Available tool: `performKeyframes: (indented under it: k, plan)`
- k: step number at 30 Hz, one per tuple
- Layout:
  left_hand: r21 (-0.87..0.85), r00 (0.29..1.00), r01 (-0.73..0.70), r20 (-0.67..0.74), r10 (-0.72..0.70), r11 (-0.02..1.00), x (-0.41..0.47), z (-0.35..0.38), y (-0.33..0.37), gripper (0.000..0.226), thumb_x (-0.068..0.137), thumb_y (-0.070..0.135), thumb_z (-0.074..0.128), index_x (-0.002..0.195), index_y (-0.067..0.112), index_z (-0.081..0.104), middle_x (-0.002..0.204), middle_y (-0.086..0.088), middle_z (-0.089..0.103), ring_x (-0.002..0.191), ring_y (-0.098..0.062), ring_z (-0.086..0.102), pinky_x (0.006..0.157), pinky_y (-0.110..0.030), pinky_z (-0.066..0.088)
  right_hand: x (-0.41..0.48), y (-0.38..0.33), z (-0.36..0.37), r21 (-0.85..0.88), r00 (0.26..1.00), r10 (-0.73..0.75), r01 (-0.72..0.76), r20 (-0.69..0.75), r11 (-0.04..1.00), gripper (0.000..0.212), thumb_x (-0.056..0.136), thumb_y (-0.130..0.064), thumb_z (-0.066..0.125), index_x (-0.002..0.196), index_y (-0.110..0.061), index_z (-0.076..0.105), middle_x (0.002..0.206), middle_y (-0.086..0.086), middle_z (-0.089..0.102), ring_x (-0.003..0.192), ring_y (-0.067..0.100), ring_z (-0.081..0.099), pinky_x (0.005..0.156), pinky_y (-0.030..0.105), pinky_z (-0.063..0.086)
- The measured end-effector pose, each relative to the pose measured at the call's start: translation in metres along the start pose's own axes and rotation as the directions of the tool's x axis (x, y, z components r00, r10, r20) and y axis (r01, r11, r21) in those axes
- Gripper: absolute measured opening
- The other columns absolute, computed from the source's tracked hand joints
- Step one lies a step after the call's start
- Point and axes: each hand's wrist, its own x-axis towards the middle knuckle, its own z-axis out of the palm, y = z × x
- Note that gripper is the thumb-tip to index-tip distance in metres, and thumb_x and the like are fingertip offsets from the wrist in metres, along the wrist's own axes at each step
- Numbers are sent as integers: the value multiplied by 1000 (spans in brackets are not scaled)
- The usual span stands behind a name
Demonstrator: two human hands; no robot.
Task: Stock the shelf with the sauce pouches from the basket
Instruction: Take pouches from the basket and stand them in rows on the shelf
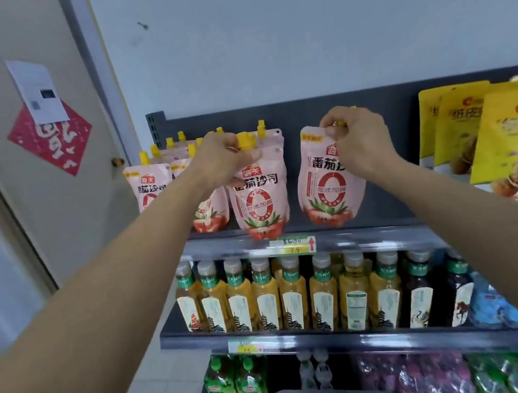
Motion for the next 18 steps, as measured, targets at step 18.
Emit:
performKeyframes:
  k: [18]
  plan:
    - [0,983,41,180,-41,999,102,3,-64,28,85,14,64,112,7,62,107,-5,64,95,-20,64,66,-26,59,59,37,80,-117,981,132,-116,142,986,22,93,-5,44,102,-12,63,101,8,65,85,22,56,73,38,51]
